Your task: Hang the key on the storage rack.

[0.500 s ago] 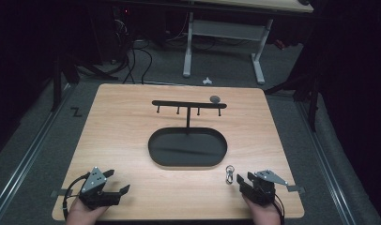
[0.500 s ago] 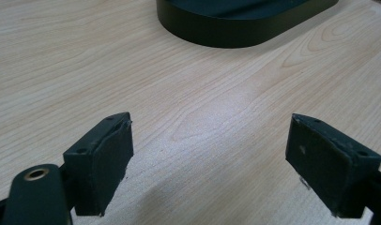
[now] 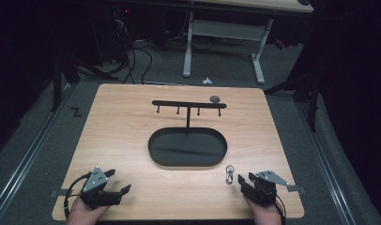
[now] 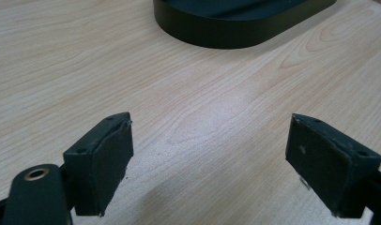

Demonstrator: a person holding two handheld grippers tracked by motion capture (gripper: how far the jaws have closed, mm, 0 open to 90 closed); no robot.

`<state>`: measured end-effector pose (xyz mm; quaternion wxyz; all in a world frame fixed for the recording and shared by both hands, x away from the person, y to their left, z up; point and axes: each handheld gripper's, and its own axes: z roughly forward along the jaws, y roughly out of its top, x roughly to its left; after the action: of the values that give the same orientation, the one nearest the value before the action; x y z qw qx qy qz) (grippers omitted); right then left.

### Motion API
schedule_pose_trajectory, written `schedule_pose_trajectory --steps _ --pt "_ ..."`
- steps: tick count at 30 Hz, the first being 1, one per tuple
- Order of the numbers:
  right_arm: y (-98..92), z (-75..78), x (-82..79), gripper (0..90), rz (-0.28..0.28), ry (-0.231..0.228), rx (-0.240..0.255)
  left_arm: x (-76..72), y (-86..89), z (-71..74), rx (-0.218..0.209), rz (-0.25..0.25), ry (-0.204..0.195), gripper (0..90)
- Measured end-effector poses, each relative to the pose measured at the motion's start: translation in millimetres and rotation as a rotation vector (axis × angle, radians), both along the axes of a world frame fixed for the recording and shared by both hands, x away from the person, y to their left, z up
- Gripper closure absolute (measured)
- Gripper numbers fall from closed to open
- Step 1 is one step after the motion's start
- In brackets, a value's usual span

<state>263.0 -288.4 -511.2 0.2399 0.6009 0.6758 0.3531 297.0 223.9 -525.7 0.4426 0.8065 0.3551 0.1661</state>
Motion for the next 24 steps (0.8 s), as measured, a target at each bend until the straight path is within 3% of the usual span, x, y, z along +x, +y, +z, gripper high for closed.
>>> schedule_pose_trajectory --steps 13,18,24 --pt "2.6 -0.7 1.4 53.5 0.024 -0.001 -0.027 -1.0 1.4 0.2 -0.001 0.008 -0.003 15.8" --pt "5.2 -2.1 2.8 64.5 0.028 0.029 -0.070 -1.0 1.3 0.8 0.000 0.006 -0.005 15.8" --pt "3.3 -1.4 4.5 64.0 0.017 0.057 -0.093 -0.5 2.6 2.5 -0.007 0.002 -0.011 15.8"
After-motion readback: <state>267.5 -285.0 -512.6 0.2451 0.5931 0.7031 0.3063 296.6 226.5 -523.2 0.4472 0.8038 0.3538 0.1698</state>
